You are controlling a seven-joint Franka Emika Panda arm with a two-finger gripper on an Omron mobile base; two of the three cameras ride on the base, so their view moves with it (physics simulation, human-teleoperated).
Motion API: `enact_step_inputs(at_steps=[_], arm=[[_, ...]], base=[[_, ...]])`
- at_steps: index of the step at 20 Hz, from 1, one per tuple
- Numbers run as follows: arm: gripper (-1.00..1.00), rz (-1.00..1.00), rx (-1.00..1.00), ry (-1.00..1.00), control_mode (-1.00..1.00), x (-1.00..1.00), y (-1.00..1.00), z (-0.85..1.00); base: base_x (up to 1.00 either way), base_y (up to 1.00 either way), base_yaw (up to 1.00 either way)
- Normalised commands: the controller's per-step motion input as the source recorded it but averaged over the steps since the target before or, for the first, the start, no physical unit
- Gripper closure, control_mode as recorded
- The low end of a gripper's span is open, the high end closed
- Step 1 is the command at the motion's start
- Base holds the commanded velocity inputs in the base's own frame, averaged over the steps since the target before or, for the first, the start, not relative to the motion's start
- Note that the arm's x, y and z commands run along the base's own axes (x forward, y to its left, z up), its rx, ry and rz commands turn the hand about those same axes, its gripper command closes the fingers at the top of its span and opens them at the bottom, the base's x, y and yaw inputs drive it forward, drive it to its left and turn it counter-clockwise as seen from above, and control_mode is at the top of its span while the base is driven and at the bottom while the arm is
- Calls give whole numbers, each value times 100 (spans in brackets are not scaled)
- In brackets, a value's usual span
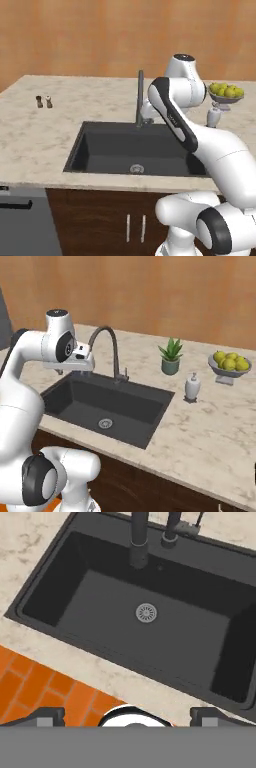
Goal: Navigate to the sink.
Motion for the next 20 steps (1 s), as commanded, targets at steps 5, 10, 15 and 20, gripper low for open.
enact_step_inputs(at_steps=[5, 10, 15, 20], arm=[[-100, 0, 0, 0, 100, 0, 0, 0], [-100, 0, 0, 0, 100, 0, 0, 0], [-100, 0, 0, 0, 100, 0, 0, 0], [-100, 0, 0, 0, 100, 0, 0, 0]], base=[[-2, -2, -78], [-3, 7, -33], [-7, 55, 0], [0, 39, 0]])
